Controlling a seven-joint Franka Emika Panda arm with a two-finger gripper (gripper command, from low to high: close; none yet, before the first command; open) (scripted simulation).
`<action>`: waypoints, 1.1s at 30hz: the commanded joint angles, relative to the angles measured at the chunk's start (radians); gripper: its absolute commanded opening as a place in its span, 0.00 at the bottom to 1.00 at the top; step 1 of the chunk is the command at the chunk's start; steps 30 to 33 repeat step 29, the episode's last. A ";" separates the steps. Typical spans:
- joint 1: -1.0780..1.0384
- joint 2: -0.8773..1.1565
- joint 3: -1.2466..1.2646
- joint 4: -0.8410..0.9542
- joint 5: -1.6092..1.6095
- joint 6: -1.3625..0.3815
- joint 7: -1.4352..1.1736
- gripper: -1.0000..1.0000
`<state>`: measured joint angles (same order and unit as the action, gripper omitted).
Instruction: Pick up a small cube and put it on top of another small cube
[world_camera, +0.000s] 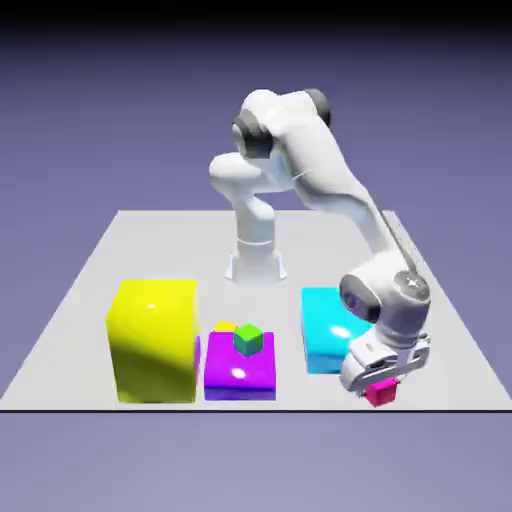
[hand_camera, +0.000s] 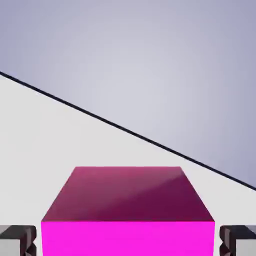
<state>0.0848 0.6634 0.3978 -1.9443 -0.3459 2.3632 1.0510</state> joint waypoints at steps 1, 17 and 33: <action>-0.011 -0.036 0.017 0.001 0.016 -0.036 -0.010 0.00; -0.163 -0.616 -0.283 -0.401 0.333 -0.150 -0.091 0.00; -0.187 -0.621 -0.344 -0.532 0.389 -0.012 -0.103 1.00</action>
